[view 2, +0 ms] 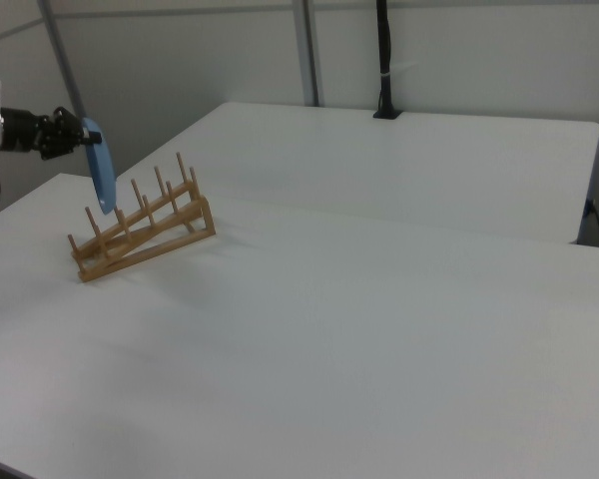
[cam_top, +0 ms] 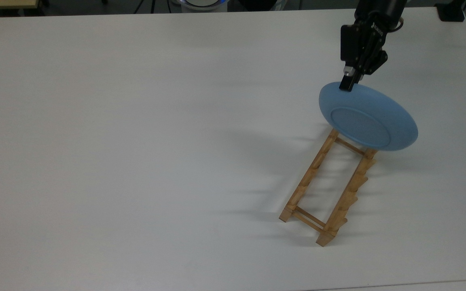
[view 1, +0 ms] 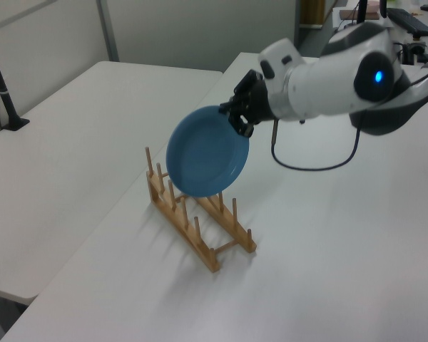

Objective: Place plate in plate rack
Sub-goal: 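Lower the plate upright between the rack pegs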

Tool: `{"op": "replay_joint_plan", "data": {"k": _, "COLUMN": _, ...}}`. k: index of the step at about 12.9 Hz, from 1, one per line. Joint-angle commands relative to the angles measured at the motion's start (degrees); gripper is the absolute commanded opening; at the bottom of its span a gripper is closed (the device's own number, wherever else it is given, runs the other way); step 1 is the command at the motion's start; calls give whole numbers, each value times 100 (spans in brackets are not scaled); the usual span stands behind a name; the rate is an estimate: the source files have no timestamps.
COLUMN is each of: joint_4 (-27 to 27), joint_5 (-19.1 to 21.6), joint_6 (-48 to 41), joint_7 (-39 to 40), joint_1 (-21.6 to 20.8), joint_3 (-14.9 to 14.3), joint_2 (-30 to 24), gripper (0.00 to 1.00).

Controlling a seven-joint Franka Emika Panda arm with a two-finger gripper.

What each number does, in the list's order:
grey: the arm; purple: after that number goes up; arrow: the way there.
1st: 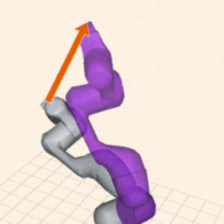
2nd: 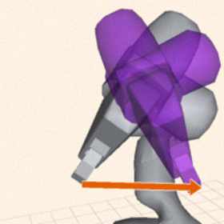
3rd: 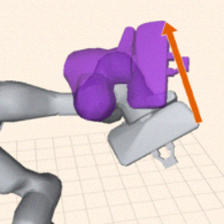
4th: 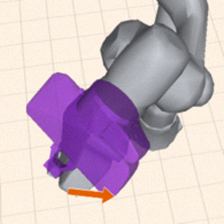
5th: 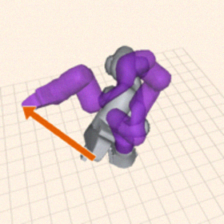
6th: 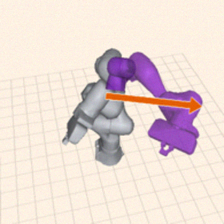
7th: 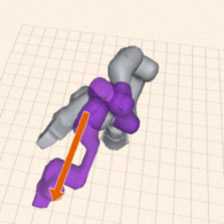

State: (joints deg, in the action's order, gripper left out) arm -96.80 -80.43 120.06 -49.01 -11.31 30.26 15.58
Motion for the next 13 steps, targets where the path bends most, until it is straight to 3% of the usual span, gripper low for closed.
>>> {"op": "replay_joint_plan", "data": {"k": 1, "joint_4": 21, "joint_5": -210, "joint_6": -184, "joint_7": -153, "joint_1": -187, "joint_3": -55, "joint_2": 85, "gripper": 0}}
{"op": "replay_joint_plan", "data": {"k": 8, "joint_4": 12, "joint_5": -298, "joint_6": -316, "joint_7": -188, "joint_1": -283, "joint_3": -64, "joint_2": 384, "gripper": 0}}
{"op": "replay_joint_plan", "data": {"k": 9, "joint_4": 3, "joint_5": -298, "joint_6": -325, "joint_7": -188, "joint_1": -327, "joint_3": -64, "joint_2": 419, "gripper": 5}}
{"op": "replay_joint_plan", "data": {"k": 10, "joint_4": -14, "joint_5": -289, "joint_6": -325, "joint_7": -197, "joint_1": -328, "joint_3": -55, "joint_2": 445, "gripper": 37}}
{"op": "replay_joint_plan", "data": {"k": 11, "joint_4": -15, "joint_5": -271, "joint_6": -325, "joint_7": -205, "joint_1": -328, "joint_3": -55, "joint_2": 446, "gripper": 47}}
{"op": "replay_joint_plan", "data": {"k": 13, "joint_4": -15, "joint_5": -254, "joint_6": -307, "joint_7": -214, "joint_1": -302, "joint_3": -55, "joint_2": 446, "gripper": 58}}
